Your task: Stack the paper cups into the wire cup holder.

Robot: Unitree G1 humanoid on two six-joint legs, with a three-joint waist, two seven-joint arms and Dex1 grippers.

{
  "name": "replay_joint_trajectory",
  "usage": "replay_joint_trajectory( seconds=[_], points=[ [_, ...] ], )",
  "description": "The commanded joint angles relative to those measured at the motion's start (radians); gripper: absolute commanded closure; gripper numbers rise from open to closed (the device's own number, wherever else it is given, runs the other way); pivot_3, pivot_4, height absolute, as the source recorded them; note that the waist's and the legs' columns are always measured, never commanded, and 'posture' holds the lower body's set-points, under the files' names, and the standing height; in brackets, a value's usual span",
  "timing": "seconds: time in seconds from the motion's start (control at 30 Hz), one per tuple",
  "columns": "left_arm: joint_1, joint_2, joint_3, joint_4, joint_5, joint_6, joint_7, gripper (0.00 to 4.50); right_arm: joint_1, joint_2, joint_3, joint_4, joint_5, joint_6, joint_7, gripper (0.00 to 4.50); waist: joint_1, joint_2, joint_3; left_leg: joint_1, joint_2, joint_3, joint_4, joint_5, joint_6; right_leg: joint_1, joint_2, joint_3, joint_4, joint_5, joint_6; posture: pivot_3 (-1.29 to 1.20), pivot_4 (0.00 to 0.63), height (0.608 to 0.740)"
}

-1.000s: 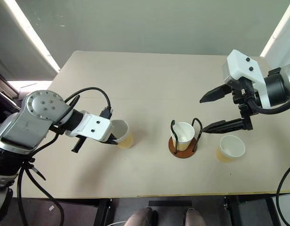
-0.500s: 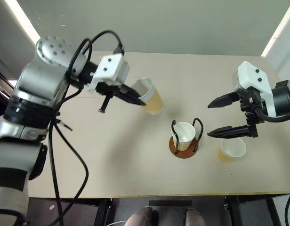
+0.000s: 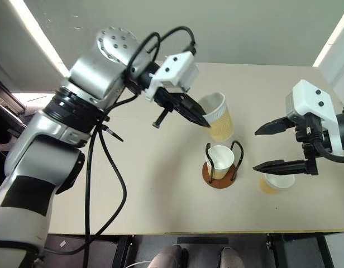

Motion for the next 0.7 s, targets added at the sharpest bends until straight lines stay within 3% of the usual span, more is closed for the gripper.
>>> replay_joint_trajectory(
  seconds=[0.03, 0.33, 0.7],
  points=[
    [-0.045, 0.008, -0.032, -0.014, -0.044, -0.043, -0.033, 4.46, 0.02, -0.038, -0.074, -0.016, 0.022, 0.005, -0.019, 0.0, -0.001, 0.0, 0.0, 0.0, 0.0, 0.0, 0.0, 0.0, 0.0, 0.0, 0.0, 0.0, 0.0, 0.0, 0.001, 0.0, 0.15, 0.74],
    [-0.048, 0.039, -0.133, -0.032, -0.076, -0.096, -0.033, 4.46, 0.082, -0.098, -0.16, -0.001, 0.029, -0.005, -0.026, 0.0, 0.006, 0.0, 0.0, -0.001, 0.0, 0.0, 0.002, 0.0, 0.0, 0.0, 0.0, 0.0, 0.0, 0.0, 0.002, 0.0, 0.15, 0.74],
    [-0.052, 0.023, -0.174, -0.053, -0.094, -0.113, -0.033, 4.46, 0.104, -0.149, -0.213, 0.024, 0.027, -0.015, -0.036, 0.0, 0.011, 0.0, 0.0, -0.001, -0.001, 0.001, 0.008, -0.001, 0.002, 0.0, 0.0, 0.0, 0.0, 0.0, 0.003, 0.0, 0.15, 0.74]
  ],
)
